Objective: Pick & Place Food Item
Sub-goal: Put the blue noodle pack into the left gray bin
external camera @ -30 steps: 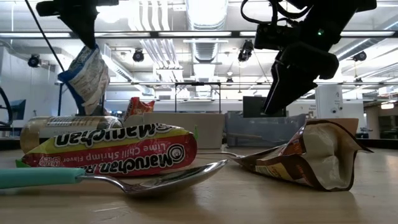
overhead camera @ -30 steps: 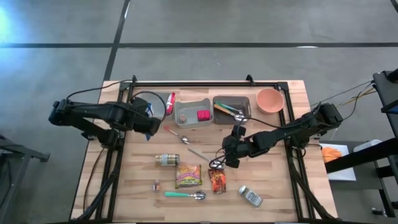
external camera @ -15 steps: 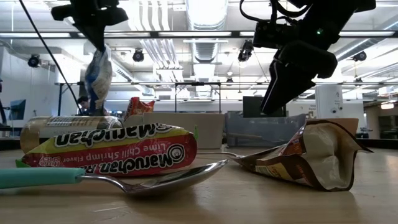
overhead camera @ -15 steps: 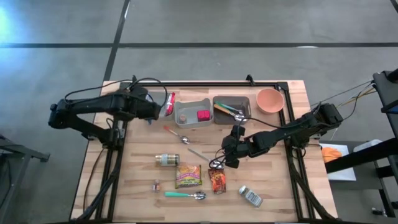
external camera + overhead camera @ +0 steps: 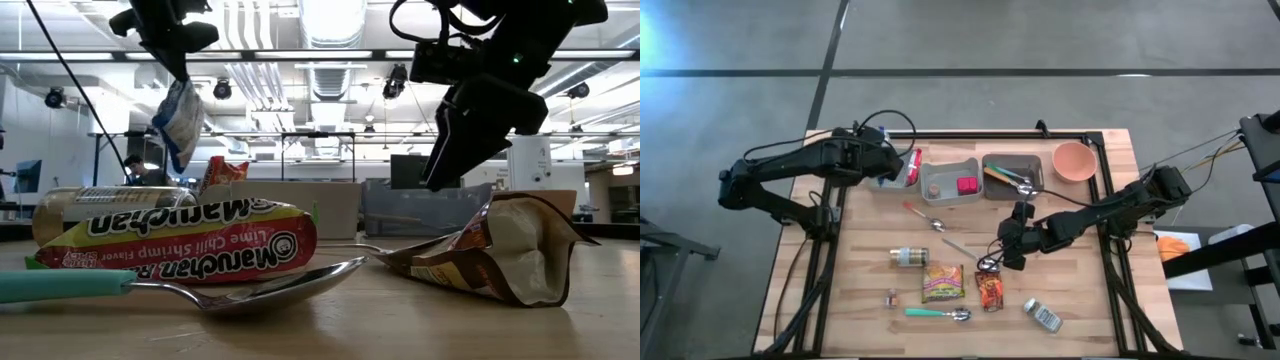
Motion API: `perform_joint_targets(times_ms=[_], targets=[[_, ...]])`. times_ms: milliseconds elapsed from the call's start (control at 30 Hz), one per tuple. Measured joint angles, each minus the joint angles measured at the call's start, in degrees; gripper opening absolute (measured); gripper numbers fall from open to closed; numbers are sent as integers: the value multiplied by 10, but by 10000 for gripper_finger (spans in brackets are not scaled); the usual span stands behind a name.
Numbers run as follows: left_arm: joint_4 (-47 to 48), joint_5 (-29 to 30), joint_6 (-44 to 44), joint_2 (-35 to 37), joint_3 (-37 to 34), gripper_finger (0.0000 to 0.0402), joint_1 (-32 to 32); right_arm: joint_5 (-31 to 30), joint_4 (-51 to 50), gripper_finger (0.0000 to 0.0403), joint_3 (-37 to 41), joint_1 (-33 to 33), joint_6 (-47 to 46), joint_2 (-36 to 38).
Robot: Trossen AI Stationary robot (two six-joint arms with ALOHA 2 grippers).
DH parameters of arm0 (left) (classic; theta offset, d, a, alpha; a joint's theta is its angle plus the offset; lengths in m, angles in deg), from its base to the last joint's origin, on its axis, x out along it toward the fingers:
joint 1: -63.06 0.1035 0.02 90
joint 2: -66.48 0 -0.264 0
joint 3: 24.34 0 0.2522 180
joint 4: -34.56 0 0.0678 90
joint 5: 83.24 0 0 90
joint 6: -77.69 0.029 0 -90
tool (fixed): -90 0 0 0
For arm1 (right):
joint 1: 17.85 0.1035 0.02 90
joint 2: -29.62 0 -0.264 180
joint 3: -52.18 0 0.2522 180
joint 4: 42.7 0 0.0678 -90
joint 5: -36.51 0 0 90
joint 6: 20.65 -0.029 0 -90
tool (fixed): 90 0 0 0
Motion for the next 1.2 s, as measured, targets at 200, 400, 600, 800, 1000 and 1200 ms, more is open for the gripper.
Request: perform_joint_targets(times_ms=[200,400,600,800,1000,1200], targets=[[-27,5,41,0,0,0,14,0,2,343,2,0,0,0],[-44,17,60,-1,-14,0,28,0,3,343,2,0,0,0],[-127,18,99,-1,-80,0,30,0,3,343,2,0,0,0],[-216,18,132,-1,-148,0,35,0,3,343,2,0,0,0],[-305,16,140,-1,-221,0,35,0,3,343,2,-1,0,0],[-394,17,140,-1,-281,0,36,0,5,343,3,-2,2,0]])
